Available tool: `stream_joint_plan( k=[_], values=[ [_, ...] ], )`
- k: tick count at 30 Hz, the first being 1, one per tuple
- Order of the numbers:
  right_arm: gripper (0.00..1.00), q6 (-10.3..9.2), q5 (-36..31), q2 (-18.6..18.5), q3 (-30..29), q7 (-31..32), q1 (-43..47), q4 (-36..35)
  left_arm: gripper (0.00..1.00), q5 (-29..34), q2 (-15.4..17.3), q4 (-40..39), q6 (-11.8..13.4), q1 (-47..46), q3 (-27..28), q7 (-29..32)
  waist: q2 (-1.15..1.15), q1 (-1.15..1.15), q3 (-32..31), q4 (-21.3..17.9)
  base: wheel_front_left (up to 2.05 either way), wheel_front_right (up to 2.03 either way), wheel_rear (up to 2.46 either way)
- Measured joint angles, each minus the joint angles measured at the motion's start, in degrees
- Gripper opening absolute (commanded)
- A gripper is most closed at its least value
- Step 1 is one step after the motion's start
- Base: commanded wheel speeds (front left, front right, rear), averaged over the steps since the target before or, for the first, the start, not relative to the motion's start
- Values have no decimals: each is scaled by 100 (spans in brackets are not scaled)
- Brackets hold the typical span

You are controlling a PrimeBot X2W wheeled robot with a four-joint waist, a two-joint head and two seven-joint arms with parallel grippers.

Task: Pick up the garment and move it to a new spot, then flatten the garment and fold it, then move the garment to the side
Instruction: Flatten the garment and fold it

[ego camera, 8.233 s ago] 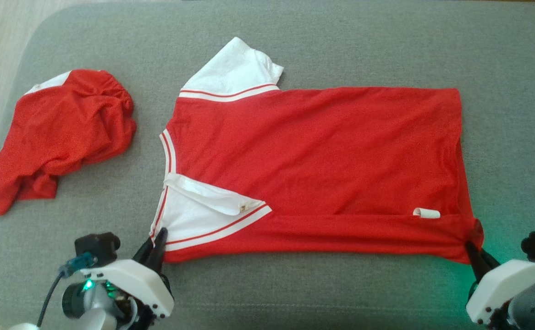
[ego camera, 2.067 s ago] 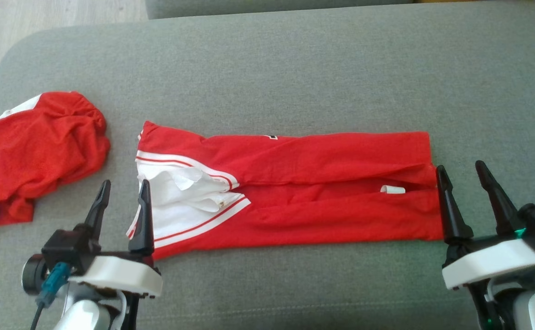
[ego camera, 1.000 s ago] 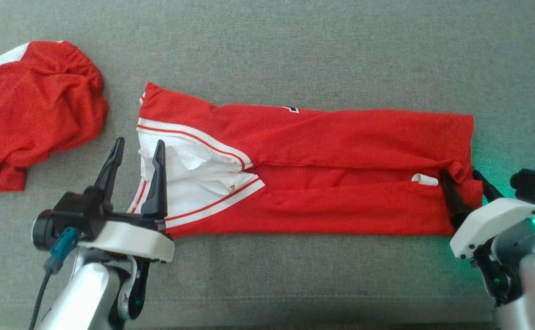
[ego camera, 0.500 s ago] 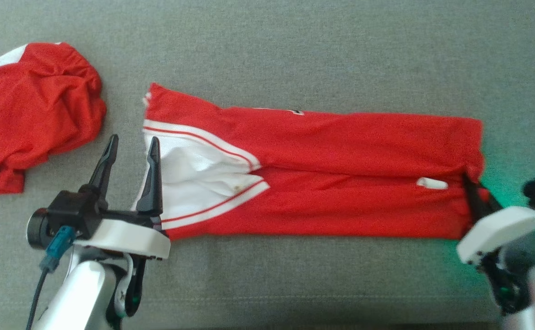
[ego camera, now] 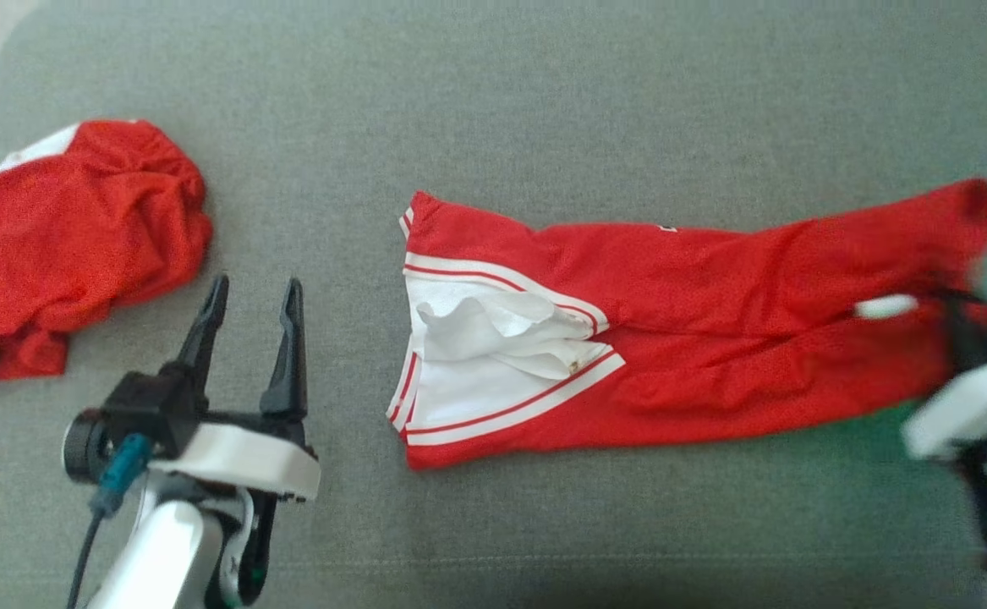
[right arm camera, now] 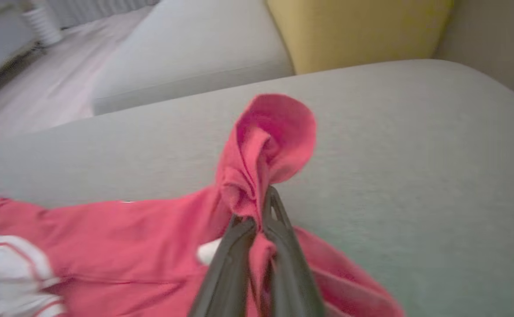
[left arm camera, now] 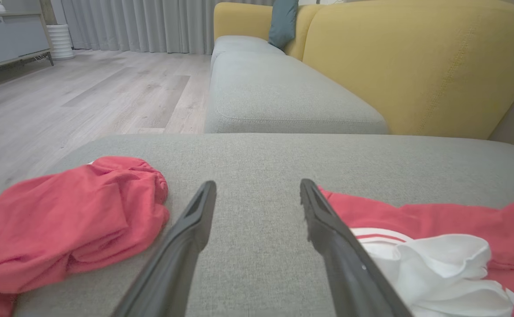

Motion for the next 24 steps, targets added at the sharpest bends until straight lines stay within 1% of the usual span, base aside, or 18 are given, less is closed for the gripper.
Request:
stream_joint_plan(
  k=[3, 5, 7, 9, 11, 12, 13, 15, 18, 23, 24],
  values=[
    [0, 0, 136, 252, 767, 307, -15, -432, 100, 1, 1, 64, 2, 160, -14, 0, 0, 0, -135, 14, 0, 0, 0],
    [0, 0, 300, 343, 1310, 378, -32, -492, 100, 1, 0, 79, 1, 214, -38, 1, 0, 0, -196, 31, 0, 0, 0],
    [0, 0, 510, 363, 1823, 370, -50, -386, 100, 1, 0, 80, -1, 219, -56, 3, 0, 0, -230, 69, 0, 0, 0],
    [0, 0, 811, 369, 2297, 223, -123, -126, 100, 1, 0, 83, -27, 219, -71, 10, 0, 0, -246, 129, 0, 0, 0],
    [0, 0, 1362, 369, 2777, -89, -309, 213, 100, 1, 0, 83, -33, 213, -87, 18, 0, 0, -249, 205, 0, 0, 0],
    [0, 0, 1500, 369, 3016, -231, -430, 401, 100, 1, 0, 83, -34, 211, -101, 24, 0, 0, -248, 243, 0, 0, 0],
    [0, 0, 1796, 367, 3457, -516, -696, 786, 100, 2, -2, 83, -36, 207, -152, 62, 0, 0, -242, 330, 0, 0, 0],
    [0, 0, 2023, 364, 3844, -777, -950, 1154, 100, 11, -3, 88, -40, 206, -225, 66, 0, 0, -226, 420, 0, 0, 0],
    [0, 0, 2283, 359, 4252, -1148, -1268, 1714, 100, 10, -14, 107, -42, 202, -254, 67, 0, 0, -197, 539, 0, 0, 0],
    [0, 0, 2631, 332, 4764, -1560, -1675, 2540, 100, 10, -29, 142, -76, 174, -269, 67, 0, 0, -147, 670, 0, 0, 0],
    [7, 0, 2696, 328, 4827, -1635, -1733, 2670, 100, 10, -33, 146, -76, 163, -270, 67, 0, 0, -139, 683, 0, 0, 0]
  ],
)
